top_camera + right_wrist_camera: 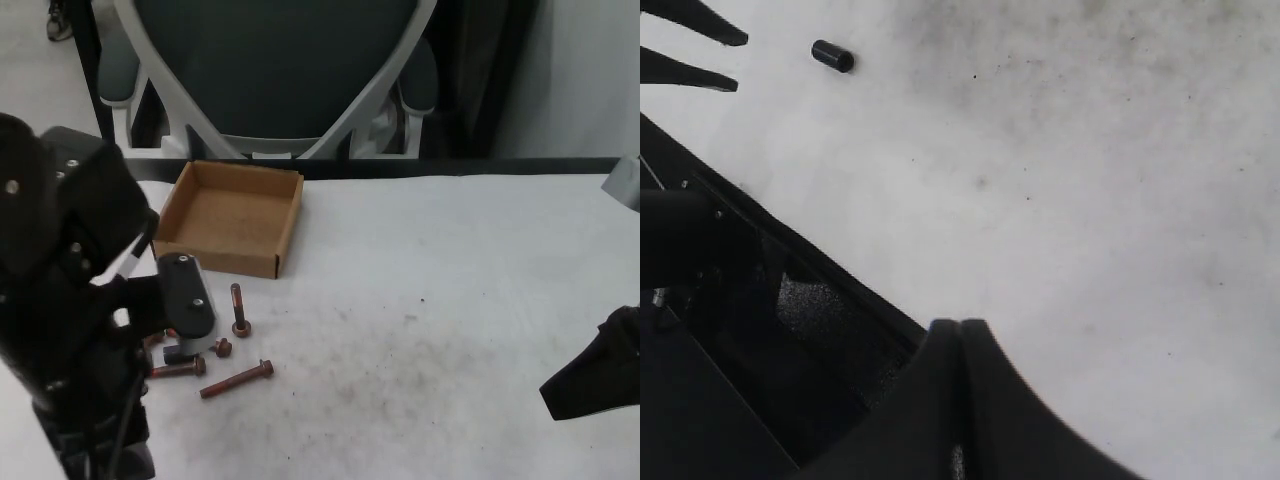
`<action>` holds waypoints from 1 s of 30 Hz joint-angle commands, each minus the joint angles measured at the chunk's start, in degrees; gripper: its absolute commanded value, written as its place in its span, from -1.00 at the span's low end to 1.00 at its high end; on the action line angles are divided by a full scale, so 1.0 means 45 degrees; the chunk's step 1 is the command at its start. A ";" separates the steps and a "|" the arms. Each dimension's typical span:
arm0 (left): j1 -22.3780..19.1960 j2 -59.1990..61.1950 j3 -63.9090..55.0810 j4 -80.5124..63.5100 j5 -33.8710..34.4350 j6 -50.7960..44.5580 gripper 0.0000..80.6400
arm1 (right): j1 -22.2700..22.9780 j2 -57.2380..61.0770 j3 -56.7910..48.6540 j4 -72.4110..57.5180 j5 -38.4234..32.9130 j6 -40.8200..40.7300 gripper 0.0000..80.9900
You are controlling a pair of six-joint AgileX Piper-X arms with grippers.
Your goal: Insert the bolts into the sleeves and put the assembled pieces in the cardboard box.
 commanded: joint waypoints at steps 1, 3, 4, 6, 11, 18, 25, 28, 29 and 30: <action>-0.0099 0.0171 -0.0071 -0.0596 -0.0540 0.0200 -0.01 | 0.0032 -0.0011 -0.0164 0.0027 -0.0182 -0.0198 -0.99; -0.0099 0.0337 -0.0071 -0.0890 -0.0662 0.0200 0.00 | 0.0032 -0.0011 -0.0164 0.0027 -0.0182 -0.0343 -0.99; -0.0099 0.0429 -0.0049 -0.1012 -0.0864 0.0200 0.01 | 0.0032 -0.0011 -0.0164 0.0027 -0.0182 -0.0376 -0.99; -0.0099 0.0614 0.0050 -0.1235 -0.1315 0.0200 0.05 | 0.0032 -0.0011 -0.0164 0.0027 -0.0182 -0.0376 -0.99; -0.0099 0.1170 0.0597 -0.1457 -0.2495 0.0200 0.30 | 0.0032 -0.0011 -0.0164 0.0027 -0.0182 -0.0376 -0.99; -0.0099 0.1505 0.1386 -0.2123 -0.3179 0.0142 0.32 | 0.0032 -0.0011 -0.0164 0.0027 -0.0182 -0.0585 -0.99; -0.0099 0.1505 0.2025 -0.3489 -0.3486 0.0252 0.32 | 0.0032 -0.0011 -0.0164 0.0027 -0.0182 -0.0669 -0.99; -0.0099 0.1505 0.2277 -0.3905 -0.3486 0.0299 0.32 | 0.0032 -0.0011 -0.0164 0.0027 -0.0182 -0.0669 -0.99; -0.0099 0.1505 0.2350 -0.3987 -0.3486 0.0299 0.32 | 0.0032 -0.0011 -0.0164 0.0027 -0.0182 -0.0669 -0.99; -0.0099 0.1505 0.2452 -0.4167 -0.3486 0.0299 0.32 | 0.0032 -0.0011 -0.0164 0.0027 -0.0156 -0.0668 -0.99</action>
